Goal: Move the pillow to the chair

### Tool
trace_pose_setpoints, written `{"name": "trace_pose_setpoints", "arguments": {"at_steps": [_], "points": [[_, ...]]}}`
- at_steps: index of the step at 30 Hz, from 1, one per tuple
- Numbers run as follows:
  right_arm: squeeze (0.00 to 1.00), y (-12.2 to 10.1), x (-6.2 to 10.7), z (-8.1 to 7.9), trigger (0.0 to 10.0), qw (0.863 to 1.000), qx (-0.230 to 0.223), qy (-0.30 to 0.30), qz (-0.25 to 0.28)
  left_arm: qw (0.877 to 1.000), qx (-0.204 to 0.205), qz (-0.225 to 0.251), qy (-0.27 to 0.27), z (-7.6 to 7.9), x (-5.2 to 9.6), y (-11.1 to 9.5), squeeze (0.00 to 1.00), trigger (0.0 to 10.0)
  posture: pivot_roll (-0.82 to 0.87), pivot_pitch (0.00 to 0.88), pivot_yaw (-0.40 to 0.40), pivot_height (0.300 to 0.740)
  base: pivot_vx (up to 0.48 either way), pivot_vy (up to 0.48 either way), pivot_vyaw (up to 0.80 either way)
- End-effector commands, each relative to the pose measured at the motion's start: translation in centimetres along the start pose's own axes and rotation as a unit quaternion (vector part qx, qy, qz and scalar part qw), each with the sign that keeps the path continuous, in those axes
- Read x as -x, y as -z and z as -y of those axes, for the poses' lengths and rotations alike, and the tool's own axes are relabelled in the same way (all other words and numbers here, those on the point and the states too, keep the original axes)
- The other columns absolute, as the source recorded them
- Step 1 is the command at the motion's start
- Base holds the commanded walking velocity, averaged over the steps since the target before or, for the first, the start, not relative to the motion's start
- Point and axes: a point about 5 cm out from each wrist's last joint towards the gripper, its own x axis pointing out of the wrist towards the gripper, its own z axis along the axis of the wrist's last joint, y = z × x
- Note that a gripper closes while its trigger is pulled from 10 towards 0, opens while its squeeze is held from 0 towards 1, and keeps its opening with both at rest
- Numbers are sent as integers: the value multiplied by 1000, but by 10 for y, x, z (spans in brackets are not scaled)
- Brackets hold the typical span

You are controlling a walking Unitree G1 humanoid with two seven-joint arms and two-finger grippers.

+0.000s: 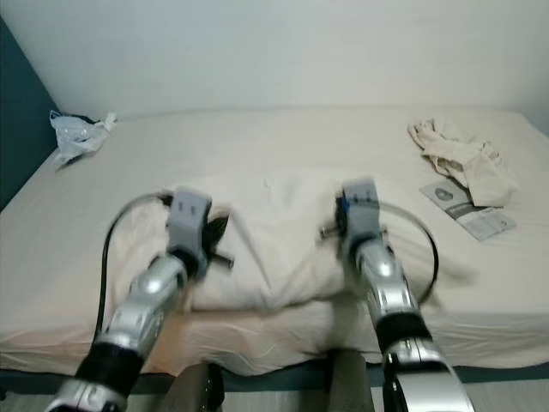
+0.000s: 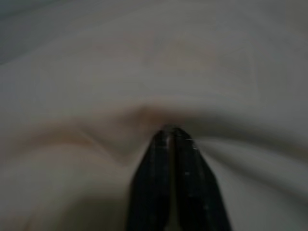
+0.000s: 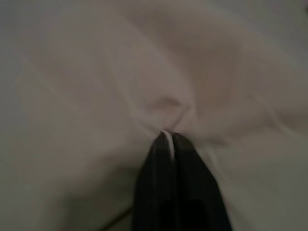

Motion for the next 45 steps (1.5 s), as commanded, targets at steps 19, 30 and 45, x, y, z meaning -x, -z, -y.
{"name": "trace_pose_setpoints", "arguments": {"at_steps": [19,30,45], "points": [[1000,-93,10,13,10000,984,-63,-80,148,993,47,86,68,-2,-3,-53,1000,10000,5,118,33,592,0,0,0],[0,-72,29,118,10000,979,-175,47,93,994,76,-72,43,-103,-2,-41,0,10000,13,163,76,592,0,0,0],[1000,-9,29,95,10000,937,-344,-59,-6,952,243,-183,23,-129,12,-9,1000,10000,32,185,89,592,0,0,0]]}}
